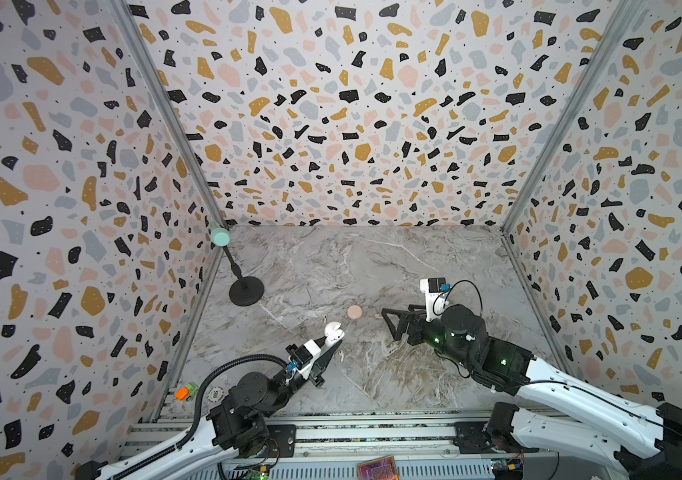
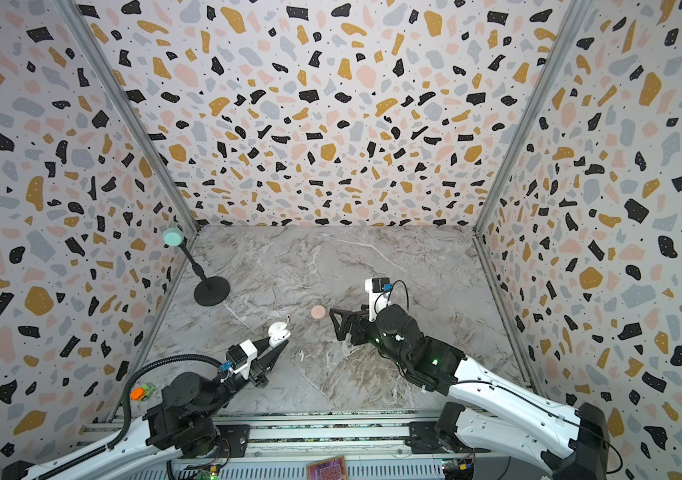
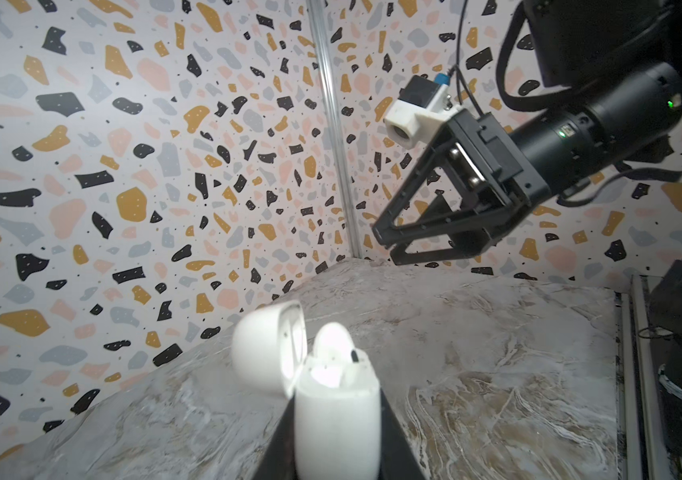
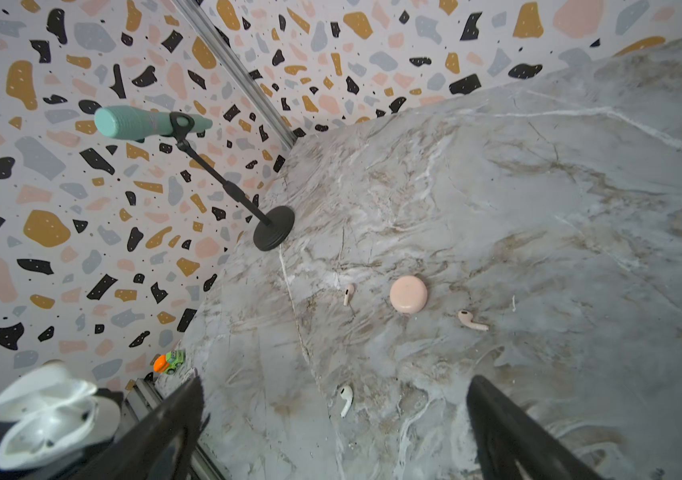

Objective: Insert the wireless bluetooth earbuds into the charging case
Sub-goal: 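Move the right gripper over the second white earbud on the table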

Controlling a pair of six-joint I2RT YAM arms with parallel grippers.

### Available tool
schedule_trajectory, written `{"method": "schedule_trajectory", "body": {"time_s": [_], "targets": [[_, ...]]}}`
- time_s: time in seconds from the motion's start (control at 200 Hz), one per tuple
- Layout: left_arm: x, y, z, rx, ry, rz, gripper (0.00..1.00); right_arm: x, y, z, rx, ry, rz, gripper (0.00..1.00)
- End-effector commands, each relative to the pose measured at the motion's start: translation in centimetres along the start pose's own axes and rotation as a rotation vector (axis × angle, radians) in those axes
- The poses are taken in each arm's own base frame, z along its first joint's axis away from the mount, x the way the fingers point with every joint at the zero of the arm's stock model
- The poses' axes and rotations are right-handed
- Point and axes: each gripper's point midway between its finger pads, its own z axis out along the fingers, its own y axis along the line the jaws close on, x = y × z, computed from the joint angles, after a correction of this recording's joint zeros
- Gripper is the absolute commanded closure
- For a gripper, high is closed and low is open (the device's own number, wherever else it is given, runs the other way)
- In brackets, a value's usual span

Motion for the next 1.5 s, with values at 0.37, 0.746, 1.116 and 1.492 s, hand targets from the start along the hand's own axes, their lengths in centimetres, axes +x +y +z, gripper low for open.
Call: {"method": "schedule_trajectory", "body": {"time_s": [0.37, 0.746, 1.116, 1.492], "targets": [[-3.7, 0.9, -0.5, -0.023, -0.087, -0.027, 1.00, 5.9, -1.6, 3.9, 0.049, 0.212, 0.040, 0.01], [-3.0, -0.3, -1.3, 0.036, -0.113, 0.066, 1.00, 10.7, -1.7, 8.4, 0.120, 0.412, -0.034, 0.20], [-3.2, 0.0, -1.4, 0.021, -0.120, 0.073, 1.00, 15.1, -1.2, 12.5, 0.173, 0.560, -0.078, 0.54], [-3.3, -0.1, -1.5, 0.031, -0.123, 0.069, 1.00, 17.8, -2.2, 14.7, 0.259, 0.636, -0.082, 0.62]]}}
